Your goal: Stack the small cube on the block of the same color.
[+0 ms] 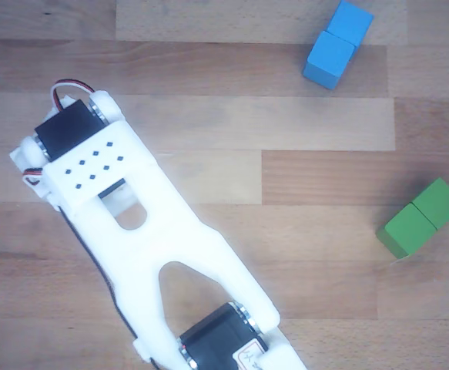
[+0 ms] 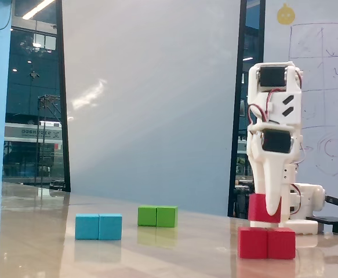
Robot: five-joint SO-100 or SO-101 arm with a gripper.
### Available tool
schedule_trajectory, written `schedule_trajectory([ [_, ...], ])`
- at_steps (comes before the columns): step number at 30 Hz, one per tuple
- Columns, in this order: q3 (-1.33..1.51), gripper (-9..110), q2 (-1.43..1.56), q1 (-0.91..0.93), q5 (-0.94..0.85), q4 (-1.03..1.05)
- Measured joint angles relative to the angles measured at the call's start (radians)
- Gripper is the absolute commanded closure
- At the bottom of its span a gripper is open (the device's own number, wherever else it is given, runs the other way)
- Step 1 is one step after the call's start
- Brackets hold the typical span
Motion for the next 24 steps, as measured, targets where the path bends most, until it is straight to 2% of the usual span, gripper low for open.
schedule_trajectory([
  [8, -0.009, 89, -0.026, -0.002, 0.000, 0.000],
  [16, -0.009, 81, -0.026, -0.002, 0.000, 0.000],
  [24, -0.009, 81, -0.026, -0.002, 0.000, 0.000],
])
